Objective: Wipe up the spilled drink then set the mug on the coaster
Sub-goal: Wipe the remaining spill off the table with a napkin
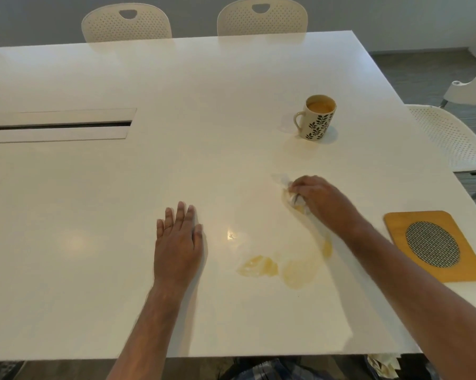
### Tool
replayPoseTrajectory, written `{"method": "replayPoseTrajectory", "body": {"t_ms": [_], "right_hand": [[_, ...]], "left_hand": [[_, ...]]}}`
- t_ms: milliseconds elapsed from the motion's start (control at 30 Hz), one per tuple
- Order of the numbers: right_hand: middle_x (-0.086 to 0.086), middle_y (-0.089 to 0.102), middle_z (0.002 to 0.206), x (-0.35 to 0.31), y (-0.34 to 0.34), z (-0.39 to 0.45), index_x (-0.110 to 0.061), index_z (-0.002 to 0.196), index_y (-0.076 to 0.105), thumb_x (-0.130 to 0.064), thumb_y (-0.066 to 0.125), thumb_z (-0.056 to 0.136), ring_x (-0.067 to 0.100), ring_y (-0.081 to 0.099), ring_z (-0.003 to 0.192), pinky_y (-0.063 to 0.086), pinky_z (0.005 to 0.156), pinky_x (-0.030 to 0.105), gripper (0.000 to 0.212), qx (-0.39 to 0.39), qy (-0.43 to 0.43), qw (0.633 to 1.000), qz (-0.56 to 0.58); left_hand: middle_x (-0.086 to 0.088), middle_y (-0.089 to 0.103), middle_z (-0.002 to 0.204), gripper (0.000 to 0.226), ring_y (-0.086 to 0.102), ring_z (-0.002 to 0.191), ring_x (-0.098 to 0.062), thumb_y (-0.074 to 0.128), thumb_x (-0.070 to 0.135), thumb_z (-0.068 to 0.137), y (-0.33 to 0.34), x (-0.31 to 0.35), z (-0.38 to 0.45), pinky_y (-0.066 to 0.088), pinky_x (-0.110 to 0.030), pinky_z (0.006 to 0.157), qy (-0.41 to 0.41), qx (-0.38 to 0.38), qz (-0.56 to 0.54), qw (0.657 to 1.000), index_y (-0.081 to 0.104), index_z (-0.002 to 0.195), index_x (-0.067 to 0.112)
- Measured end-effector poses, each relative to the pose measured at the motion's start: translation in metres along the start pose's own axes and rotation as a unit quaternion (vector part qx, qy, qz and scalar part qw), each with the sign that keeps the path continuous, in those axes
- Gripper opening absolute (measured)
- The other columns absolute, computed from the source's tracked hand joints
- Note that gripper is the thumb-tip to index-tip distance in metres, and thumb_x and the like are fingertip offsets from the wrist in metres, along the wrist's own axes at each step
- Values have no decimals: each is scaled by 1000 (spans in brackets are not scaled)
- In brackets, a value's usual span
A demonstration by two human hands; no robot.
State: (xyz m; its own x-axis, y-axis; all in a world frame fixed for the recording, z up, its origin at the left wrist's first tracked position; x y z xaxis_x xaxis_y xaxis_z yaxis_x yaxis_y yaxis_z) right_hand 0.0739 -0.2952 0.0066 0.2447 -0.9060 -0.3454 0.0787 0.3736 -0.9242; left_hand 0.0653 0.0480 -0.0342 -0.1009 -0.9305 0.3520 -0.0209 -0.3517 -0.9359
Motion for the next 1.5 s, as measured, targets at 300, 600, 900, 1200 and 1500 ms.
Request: {"method": "replayPoseTrajectory", "body": {"t_ms": [300, 600, 900, 1200, 1500], "right_hand": [[10, 72, 119, -56, 33, 62, -4, 112, 78, 2, 64, 90, 32, 64, 109, 53, 97, 38, 27, 40, -2, 999, 36], [3, 66, 131, -131, 47, -16, -12, 122, 72, -11, 65, 99, 23, 62, 119, 54, 95, 35, 24, -76, -213, 973, 54], [11, 69, 124, -35, 23, 1, -6, 116, 75, 7, 70, 88, 26, 65, 112, 47, 102, 29, 32, -16, -116, 993, -10], [12, 72, 118, -99, 43, 55, -4, 110, 78, 2, 67, 90, 33, 66, 104, 52, 94, 37, 23, -6, -96, 994, 56], [1, 65, 133, -144, 54, -39, -14, 122, 74, -23, 65, 100, 14, 61, 121, 49, 103, 24, 25, -142, -225, 955, 132]], "left_hand": [[9, 13, 175, 53, 5, 163, -18, 31, 33, 114, -2, -16, 5, 1, -38, 132, 33, -32, -19, 999, 26, 167, 28], [4, 15, 176, 53, 8, 163, -24, 28, 37, 113, -2, -26, 4, 2, -47, 132, 22, -18, 17, 999, 26, 166, 37], [2, 17, 175, 51, 9, 164, -25, 32, 35, 113, -8, -20, 1, 4, -46, 132, 20, -13, 16, 1000, 31, 164, 34], [2, 17, 175, 51, 9, 164, -24, 33, 33, 113, -10, -18, 0, 4, -47, 132, 20, -5, 12, 1000, 32, 165, 32], [0, 22, 174, 51, 14, 163, -27, 35, 32, 113, -4, -24, 2, 8, -49, 132, 26, 7, 15, 1000, 35, 164, 30]]}}
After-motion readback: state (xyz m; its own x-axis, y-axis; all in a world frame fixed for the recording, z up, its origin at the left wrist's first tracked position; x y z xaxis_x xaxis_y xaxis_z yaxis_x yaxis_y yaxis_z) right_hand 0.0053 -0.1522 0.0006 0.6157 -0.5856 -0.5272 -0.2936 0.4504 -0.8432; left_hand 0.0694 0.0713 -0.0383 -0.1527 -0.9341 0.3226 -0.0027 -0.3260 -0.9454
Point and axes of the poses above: each hand's wrist, its own z-axis towards the middle knuckle, its own y-axis out of the palm, x = y × z, the point moved 4 cm from there along z, towards the middle knuckle
